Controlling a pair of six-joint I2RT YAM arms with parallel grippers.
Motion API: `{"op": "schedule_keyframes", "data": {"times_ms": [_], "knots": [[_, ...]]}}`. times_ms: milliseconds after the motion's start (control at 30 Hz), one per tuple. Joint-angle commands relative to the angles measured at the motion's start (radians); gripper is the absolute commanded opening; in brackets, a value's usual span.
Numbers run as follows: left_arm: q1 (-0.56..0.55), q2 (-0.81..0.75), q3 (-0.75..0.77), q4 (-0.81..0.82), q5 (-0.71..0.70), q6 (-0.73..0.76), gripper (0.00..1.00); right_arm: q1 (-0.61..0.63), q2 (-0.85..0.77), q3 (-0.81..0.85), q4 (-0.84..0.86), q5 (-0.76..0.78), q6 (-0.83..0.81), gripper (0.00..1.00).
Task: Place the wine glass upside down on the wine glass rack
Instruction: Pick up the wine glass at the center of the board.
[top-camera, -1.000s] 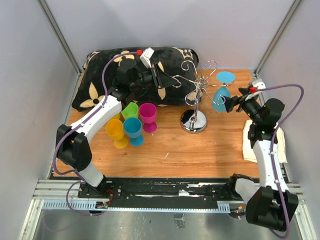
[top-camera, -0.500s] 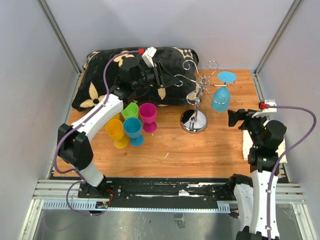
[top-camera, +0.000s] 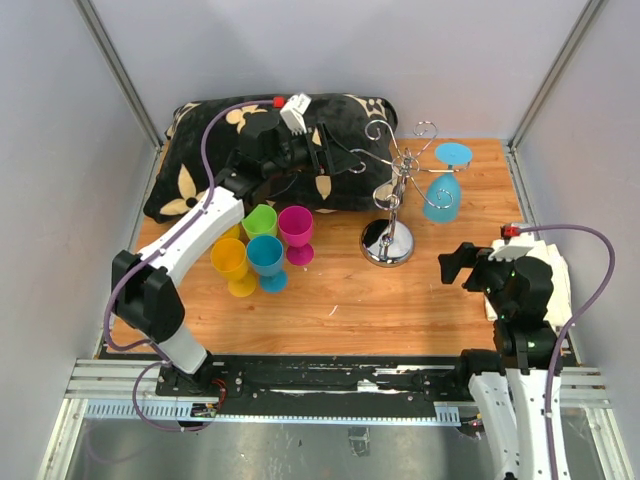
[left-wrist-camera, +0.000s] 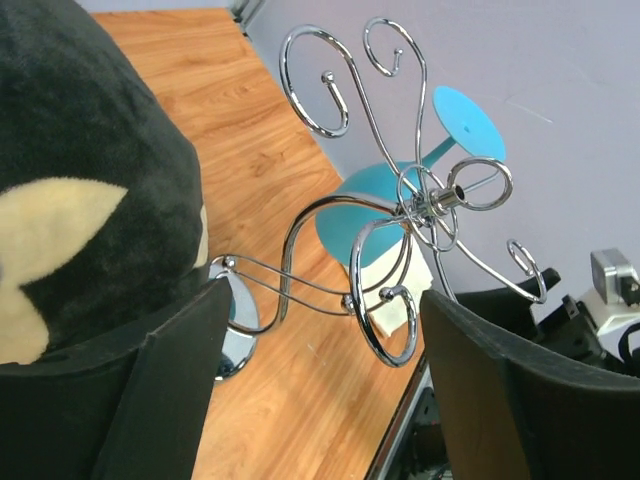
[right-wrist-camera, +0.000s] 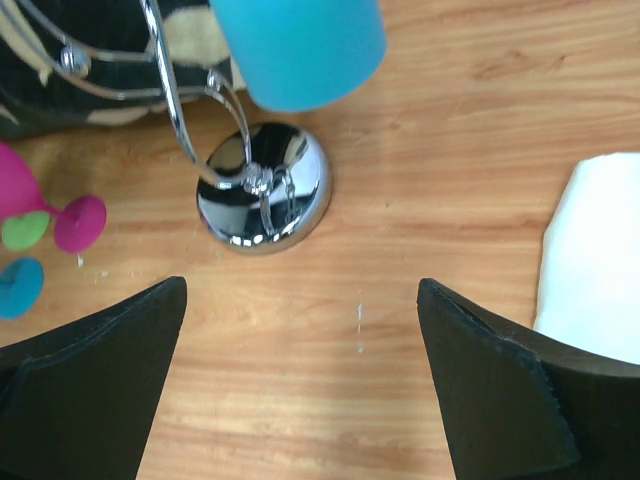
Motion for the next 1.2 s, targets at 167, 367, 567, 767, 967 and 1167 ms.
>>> {"op": "schedule_keyframes", "data": {"times_ms": [167,367,567,767,967,1167], "knots": [[0.008,-0.16,0.023,-0.065,-0.13,0.065,0.86,0.159,-0.008,0.118,-0.219,0.043,-0.012,0.98],[0.011,-0.298,-0.038,-0.169,-0.242,0.162,0.87,0.162,0.02,0.195,-0.276,-0.097,-0.024,0.98],[0.011,-0.469,-0.152,-0.359,-0.366,0.262,0.91,0.162,0.072,0.258,-0.342,-0.156,-0.039,0.98],[0.01,-0.584,-0.194,-0.577,-0.509,0.319,0.95,0.308,0.052,0.243,-0.348,-0.13,-0.069,0.98],[0.01,-0.646,-0.214,-0.719,-0.644,0.256,0.99,0.546,0.035,0.282,-0.386,0.043,-0.101,0.98],[0.011,-0.683,-0.253,-0.815,-0.82,0.091,1.0,0.549,0.061,0.308,-0.462,0.289,0.064,0.98]]}}
